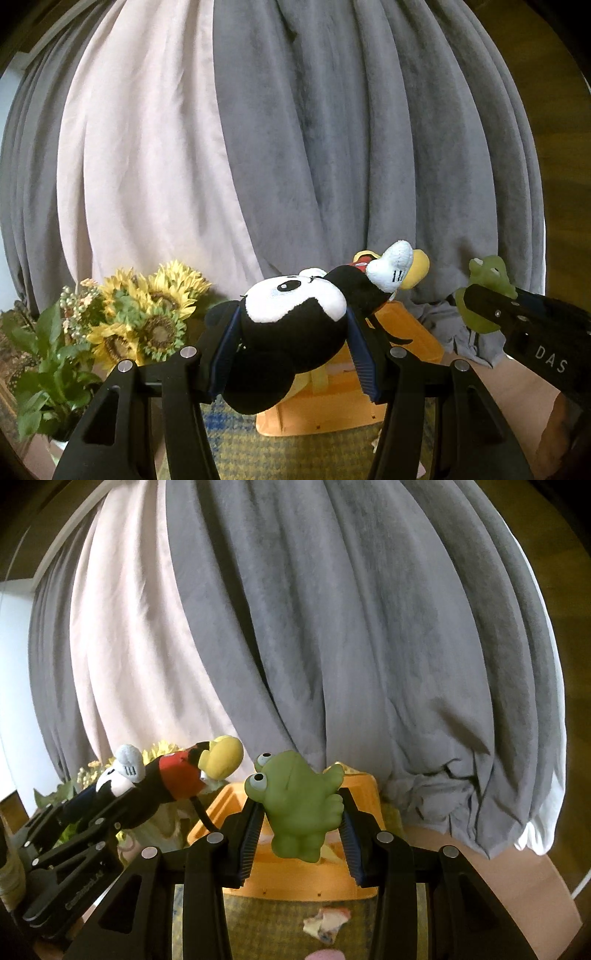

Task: Organize soft objects
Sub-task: 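Lift and carry the Mickey plush and green frog with both tools over the crate, then open both tools to drop the plush and frog into the crate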

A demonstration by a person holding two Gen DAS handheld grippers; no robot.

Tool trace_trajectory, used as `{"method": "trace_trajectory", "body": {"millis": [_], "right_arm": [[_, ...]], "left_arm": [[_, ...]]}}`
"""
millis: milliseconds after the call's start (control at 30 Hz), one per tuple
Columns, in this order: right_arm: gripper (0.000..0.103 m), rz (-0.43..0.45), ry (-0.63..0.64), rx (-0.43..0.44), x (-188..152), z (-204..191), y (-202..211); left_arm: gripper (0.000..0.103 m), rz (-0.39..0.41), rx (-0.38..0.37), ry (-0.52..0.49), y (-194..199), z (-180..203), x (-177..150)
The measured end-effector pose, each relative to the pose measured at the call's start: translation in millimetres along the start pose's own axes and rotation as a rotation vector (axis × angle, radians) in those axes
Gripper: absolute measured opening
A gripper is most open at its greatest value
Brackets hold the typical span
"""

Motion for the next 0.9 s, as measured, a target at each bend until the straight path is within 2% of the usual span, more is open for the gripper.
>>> {"method": "trace_trajectory", "body": {"millis": [467,900], "right_arm": [[0.041,-0.013,0.010,-0.003,14.0,4.4,-56.5],[0.041,-0.071,0.014,-0.016,19.1,17.2,-119.2]], "left_arm": [[0.055,-0.010,0.016,-0.019,-58.9,-3.2,6.1],[0.055,-0.065,-0.001,-0.031,-115.9,-0.9,-3.0]]}}
Point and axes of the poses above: each gripper's, at about its wrist camera, not at the fingertips, and y roughly against the way its jaws point, z to its right, x to its top, the point moved 1 cm from there along -y, roughly the way its jaws point, and after that the axes turned 3 degrees about -y, right-handed, at the moved point
